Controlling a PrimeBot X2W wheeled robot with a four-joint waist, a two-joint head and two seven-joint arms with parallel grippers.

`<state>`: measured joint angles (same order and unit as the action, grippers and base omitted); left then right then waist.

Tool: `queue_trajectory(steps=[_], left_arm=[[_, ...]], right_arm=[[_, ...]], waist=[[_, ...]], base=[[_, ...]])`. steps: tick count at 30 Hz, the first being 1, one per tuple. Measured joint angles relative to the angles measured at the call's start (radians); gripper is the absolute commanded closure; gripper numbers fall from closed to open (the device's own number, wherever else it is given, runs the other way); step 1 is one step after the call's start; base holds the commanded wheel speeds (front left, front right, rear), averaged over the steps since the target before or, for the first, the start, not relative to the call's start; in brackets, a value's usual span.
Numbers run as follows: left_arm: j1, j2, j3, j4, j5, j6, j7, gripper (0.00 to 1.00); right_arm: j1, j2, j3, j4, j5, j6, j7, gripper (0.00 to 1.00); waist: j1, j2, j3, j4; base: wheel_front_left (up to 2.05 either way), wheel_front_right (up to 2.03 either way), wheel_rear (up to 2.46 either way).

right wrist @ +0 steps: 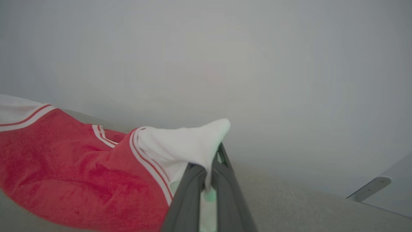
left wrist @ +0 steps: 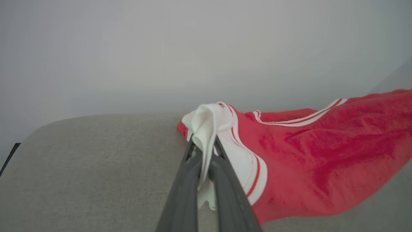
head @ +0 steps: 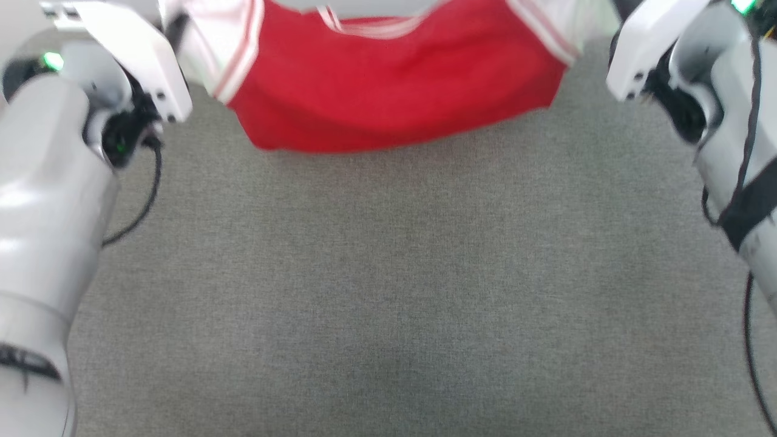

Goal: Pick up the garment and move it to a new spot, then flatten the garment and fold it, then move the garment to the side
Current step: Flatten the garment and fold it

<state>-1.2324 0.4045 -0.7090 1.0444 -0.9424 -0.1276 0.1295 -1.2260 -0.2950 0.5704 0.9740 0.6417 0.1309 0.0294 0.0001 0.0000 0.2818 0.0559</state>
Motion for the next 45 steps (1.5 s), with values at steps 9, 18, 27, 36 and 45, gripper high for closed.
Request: queue_trajectory(steps=[9,18,27,36,45], left_arm=[[0.225,0.132,-0.061,-0.295,-0.175,0.0,0.146,1.0],[0.489,0.293,-0.101,-0.559,-0.258,0.015,0.215,1.0],[0.768,0.423,-0.143,-0.763,-0.289,0.129,0.209,1.0],[0.892,0.454,-0.18,-0.787,-0.27,0.224,0.168,1.0],[0.95,0.423,-0.17,-0.787,-0.278,0.251,0.091,1.0]], right_arm=[[0.223,-0.146,0.105,-0.301,0.191,0.0,0.11,1.0],[0.474,-0.301,0.179,-0.566,0.302,0.0,0.194,1.0],[0.692,-0.437,0.233,-0.747,0.355,0.0,0.266,1.0],[0.827,-0.49,0.266,-0.805,0.398,0.0,0.34,1.0],[0.917,-0.48,0.271,-0.801,0.422,0.0,0.369,1.0]], waist=[[0.0,0.0,-0.059,-0.005],[0.0,0.0,-0.117,-0.014],[0.0,0.0,-0.153,-0.022],[0.0,0.0,-0.167,-0.026],[0.0,0.0,-0.157,-0.031]], base=[[0.0,0.0,0.0],[0.0,0.0,0.0],[0.0,0.0,0.0],[0.0,0.0,0.0],[0.0,0.0,0.0]])
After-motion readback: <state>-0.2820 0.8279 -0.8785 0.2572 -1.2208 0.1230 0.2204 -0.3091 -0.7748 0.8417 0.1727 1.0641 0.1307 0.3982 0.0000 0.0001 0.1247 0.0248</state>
